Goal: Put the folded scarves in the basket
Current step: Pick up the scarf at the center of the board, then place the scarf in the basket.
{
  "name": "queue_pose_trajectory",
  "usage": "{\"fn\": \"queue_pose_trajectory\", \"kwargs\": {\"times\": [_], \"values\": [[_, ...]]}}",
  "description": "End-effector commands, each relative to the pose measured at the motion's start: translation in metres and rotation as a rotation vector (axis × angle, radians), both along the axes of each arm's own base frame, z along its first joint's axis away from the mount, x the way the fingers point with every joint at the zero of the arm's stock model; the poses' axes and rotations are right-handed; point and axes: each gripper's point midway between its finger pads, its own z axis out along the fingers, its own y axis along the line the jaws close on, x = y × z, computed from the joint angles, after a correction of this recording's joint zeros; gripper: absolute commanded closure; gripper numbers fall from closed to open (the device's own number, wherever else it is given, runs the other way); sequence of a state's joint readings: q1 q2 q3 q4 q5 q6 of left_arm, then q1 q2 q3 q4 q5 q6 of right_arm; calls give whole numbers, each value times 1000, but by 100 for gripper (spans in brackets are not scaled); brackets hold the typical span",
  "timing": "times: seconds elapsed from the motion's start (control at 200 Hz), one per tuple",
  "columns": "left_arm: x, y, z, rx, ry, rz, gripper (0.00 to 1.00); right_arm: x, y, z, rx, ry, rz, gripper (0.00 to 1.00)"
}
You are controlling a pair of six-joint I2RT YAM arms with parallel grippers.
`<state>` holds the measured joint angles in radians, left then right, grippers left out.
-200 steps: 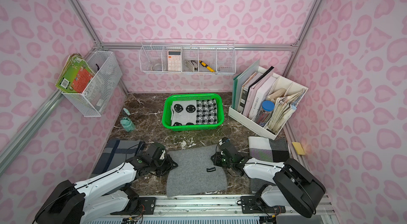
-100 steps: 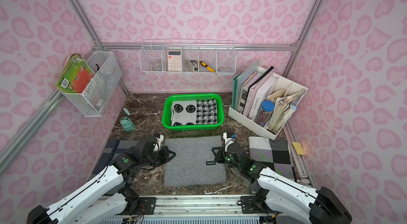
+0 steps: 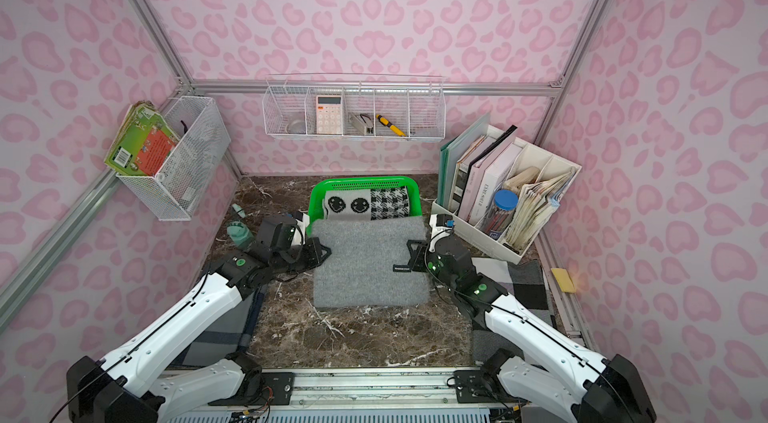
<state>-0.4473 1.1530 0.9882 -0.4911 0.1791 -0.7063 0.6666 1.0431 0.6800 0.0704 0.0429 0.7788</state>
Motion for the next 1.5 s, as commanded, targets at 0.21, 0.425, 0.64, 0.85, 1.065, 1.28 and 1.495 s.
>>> {"fn": "queue_pose_trajectory", "kwargs": {"times": [0.21, 0.425, 0.64, 0.85, 1.065, 1.28, 1.495], "values": [[65, 12, 26, 12, -39, -7, 100, 63, 7, 28, -115, -71, 3, 100], [113, 23, 41, 35, -115, 20, 100, 108, 20, 42, -143, -109, 35, 100], [160, 36, 46, 78, -196, 40, 100, 155, 27, 47, -162, -126, 39, 100], [197, 48, 45, 40, -207, 45, 100, 197, 35, 53, -172, -156, 29, 100], [226, 41, 26, -125, -192, -11, 100, 225, 42, 29, -159, -117, 31, 100], [233, 43, -13, -156, -82, 5, 100, 233, 39, -6, -196, -63, 19, 100], [233, 44, -45, -170, 8, 39, 100, 231, 33, -46, -215, 28, 6, 96]]}}
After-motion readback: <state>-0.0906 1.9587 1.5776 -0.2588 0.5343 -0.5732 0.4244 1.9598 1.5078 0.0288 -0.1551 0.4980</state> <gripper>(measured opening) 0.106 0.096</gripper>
